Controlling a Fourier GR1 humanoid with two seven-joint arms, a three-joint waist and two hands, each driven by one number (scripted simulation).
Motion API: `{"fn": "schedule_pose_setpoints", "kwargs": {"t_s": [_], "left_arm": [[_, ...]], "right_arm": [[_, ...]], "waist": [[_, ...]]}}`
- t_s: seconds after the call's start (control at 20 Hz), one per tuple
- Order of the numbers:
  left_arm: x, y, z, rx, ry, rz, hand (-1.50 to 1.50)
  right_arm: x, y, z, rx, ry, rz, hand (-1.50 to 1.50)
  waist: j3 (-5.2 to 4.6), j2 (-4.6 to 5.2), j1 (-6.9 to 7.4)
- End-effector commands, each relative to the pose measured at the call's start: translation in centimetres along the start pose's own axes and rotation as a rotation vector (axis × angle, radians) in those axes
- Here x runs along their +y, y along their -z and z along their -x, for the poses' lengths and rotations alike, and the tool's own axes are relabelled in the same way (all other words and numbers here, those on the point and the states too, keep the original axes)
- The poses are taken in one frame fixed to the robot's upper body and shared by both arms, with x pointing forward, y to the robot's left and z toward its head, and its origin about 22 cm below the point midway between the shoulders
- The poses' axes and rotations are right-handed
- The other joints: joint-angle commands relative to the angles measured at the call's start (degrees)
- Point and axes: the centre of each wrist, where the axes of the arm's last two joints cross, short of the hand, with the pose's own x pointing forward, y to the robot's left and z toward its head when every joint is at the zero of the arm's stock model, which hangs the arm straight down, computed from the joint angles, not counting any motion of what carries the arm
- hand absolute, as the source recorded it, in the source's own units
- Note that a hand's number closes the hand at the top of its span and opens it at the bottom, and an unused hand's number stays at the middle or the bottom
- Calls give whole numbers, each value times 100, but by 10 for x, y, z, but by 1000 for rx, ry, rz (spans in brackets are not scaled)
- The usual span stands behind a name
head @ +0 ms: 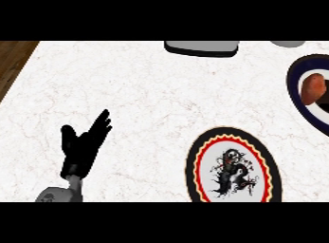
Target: Pick the sweet potato from the plate and place it in the plate
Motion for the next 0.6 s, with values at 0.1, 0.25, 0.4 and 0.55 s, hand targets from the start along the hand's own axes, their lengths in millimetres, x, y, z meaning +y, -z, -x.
{"fn": "schedule_pose_setpoints", "kwargs": {"t_s": [0.1, 0.25, 0.4, 0.55], "left_arm": [[-6, 1, 4, -4, 2, -2, 0], [0, -3, 7, 5, -14, 4, 0], [3, -5, 12, 14, -8, -36, 0], [6, 2, -3, -14, -4, -26, 0]], "right_arm": [[18, 13, -8, -50, 128, -75, -150], [17, 15, -9, -125, 287, -18, -150], [-3, 4, -1, -142, 401, 54, -150], [-10, 11, -7, -88, 478, 87, -150]], "waist": [[10, 4, -8], [16, -14, -53], [19, -23, -159], [12, -9, -127]]}}
